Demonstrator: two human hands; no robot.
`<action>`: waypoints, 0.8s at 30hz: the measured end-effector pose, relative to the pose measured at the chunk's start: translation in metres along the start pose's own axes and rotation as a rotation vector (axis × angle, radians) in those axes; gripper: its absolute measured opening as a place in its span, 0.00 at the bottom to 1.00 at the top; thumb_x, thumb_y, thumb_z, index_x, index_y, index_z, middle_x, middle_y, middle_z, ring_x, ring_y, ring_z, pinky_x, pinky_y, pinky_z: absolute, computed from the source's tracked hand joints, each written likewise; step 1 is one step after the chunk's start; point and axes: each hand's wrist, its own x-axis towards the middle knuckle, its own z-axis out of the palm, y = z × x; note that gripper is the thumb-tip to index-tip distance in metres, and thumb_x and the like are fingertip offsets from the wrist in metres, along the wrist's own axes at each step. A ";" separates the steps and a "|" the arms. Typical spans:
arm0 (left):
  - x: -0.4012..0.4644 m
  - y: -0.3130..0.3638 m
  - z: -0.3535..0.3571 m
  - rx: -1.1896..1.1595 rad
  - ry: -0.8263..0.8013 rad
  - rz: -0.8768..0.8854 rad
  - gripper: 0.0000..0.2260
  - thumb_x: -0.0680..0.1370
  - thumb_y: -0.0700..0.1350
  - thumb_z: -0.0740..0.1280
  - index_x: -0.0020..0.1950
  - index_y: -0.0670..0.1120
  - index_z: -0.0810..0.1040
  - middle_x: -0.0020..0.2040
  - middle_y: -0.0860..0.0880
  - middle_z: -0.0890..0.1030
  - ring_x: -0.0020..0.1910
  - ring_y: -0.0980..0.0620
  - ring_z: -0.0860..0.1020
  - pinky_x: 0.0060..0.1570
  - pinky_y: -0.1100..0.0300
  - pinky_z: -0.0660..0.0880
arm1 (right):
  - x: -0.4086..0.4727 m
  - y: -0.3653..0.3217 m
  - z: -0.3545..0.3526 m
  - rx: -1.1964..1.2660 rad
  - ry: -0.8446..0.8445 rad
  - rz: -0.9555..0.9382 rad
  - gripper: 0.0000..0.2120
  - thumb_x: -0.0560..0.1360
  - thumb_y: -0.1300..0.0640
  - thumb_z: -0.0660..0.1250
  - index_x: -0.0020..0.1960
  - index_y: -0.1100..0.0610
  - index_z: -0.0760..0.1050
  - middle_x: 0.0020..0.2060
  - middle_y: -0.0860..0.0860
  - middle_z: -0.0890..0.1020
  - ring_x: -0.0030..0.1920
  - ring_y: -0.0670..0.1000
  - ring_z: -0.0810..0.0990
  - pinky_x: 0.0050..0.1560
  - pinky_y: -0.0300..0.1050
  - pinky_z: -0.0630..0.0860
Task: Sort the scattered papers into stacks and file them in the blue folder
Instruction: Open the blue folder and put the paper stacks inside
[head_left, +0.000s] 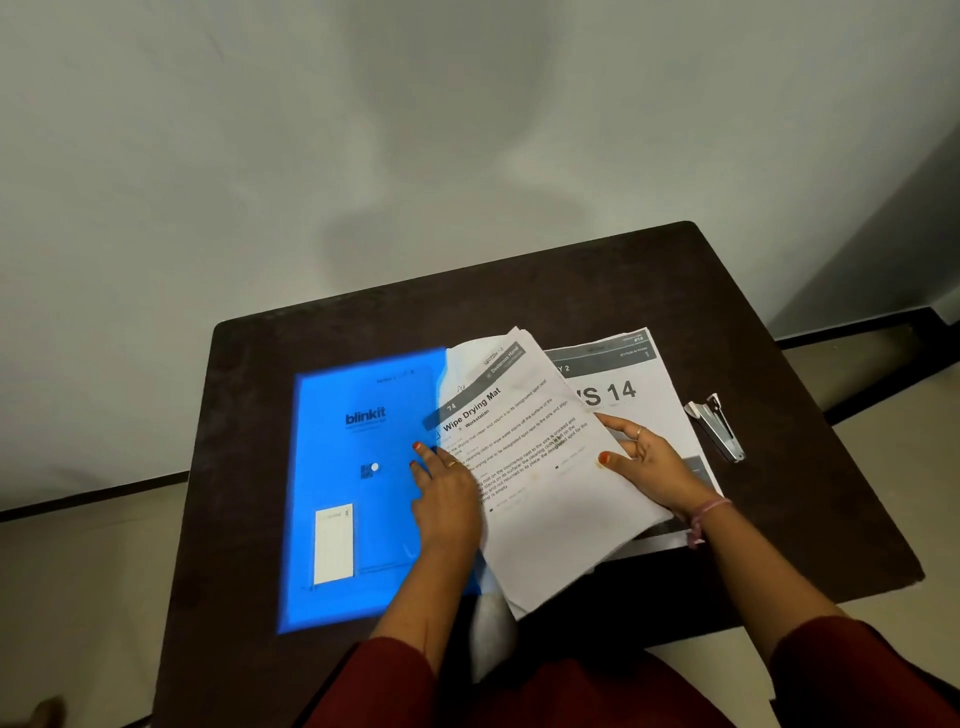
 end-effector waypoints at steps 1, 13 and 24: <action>-0.001 0.001 -0.001 0.005 -0.003 -0.005 0.25 0.81 0.32 0.53 0.75 0.32 0.46 0.76 0.33 0.47 0.75 0.38 0.55 0.61 0.47 0.73 | 0.003 -0.002 0.002 -0.017 -0.003 -0.008 0.22 0.77 0.64 0.64 0.65 0.45 0.66 0.58 0.50 0.80 0.53 0.51 0.81 0.42 0.41 0.80; -0.002 0.005 0.002 0.041 -0.107 -0.021 0.32 0.80 0.36 0.56 0.76 0.33 0.39 0.76 0.38 0.35 0.76 0.39 0.49 0.70 0.47 0.59 | 0.040 -0.018 0.028 -0.028 0.086 -0.110 0.24 0.78 0.64 0.63 0.72 0.54 0.64 0.64 0.51 0.76 0.62 0.53 0.77 0.60 0.52 0.77; 0.004 0.006 0.001 0.018 -0.122 -0.015 0.31 0.80 0.37 0.55 0.76 0.33 0.38 0.77 0.39 0.36 0.74 0.39 0.53 0.69 0.48 0.61 | 0.045 -0.015 0.039 -0.009 0.142 -0.130 0.23 0.78 0.63 0.64 0.71 0.54 0.66 0.64 0.51 0.76 0.63 0.53 0.76 0.59 0.50 0.77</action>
